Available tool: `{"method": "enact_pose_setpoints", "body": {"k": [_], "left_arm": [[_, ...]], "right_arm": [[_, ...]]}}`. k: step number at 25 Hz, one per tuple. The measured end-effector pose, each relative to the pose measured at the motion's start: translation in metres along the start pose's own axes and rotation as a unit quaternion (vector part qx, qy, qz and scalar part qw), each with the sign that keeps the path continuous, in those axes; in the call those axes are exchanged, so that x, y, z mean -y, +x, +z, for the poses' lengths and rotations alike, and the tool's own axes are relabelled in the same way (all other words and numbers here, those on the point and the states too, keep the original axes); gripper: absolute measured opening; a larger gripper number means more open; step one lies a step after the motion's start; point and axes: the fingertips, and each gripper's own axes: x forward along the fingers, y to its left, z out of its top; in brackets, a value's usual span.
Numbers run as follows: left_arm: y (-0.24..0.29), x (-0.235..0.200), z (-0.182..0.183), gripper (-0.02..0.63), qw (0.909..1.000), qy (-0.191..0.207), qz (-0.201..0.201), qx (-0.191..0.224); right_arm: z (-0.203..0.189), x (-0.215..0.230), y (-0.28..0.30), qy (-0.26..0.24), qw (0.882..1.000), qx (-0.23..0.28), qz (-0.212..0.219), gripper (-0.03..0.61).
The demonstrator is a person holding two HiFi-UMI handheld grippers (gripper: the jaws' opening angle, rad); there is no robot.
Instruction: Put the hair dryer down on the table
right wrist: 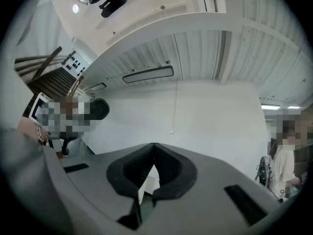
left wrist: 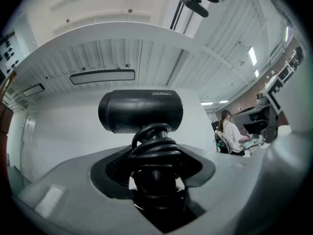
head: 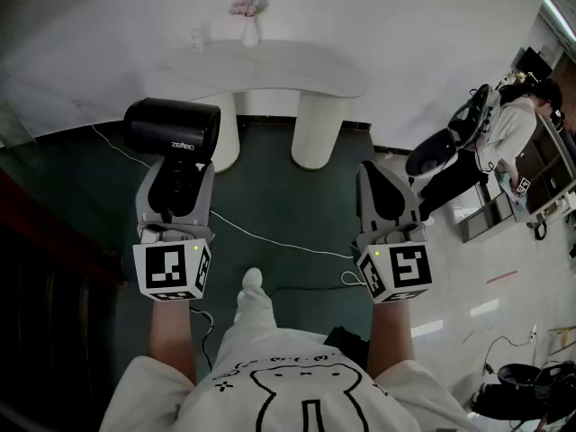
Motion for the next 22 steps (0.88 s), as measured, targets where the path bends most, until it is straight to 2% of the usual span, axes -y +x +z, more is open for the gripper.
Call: {"method": "enact_pose_setpoints", "body": {"k": [9, 13, 22], "left_arm": [[0.006, -0.007, -0.01, 0.253, 0.9999, -0.011, 0.008, 0.0], [0.018, -0.013, -0.016, 0.253, 0.9999, -0.011, 0.009, 0.0], [0.163, -0.07, -0.051, 0.253, 0.9995, -0.029, -0.006, -0.013]], "right_arm": [[-0.014, -0.002, 0.01, -0.003, 1.0, -0.013, 0.008, 0.0], [-0.014, 0.001, 0.027, 0.009, 1.0, -0.001, 0.005, 0.0], [-0.026, 0.031, 0.17, -0.012, 1.0, -0.012, 0.006, 0.0]]}}
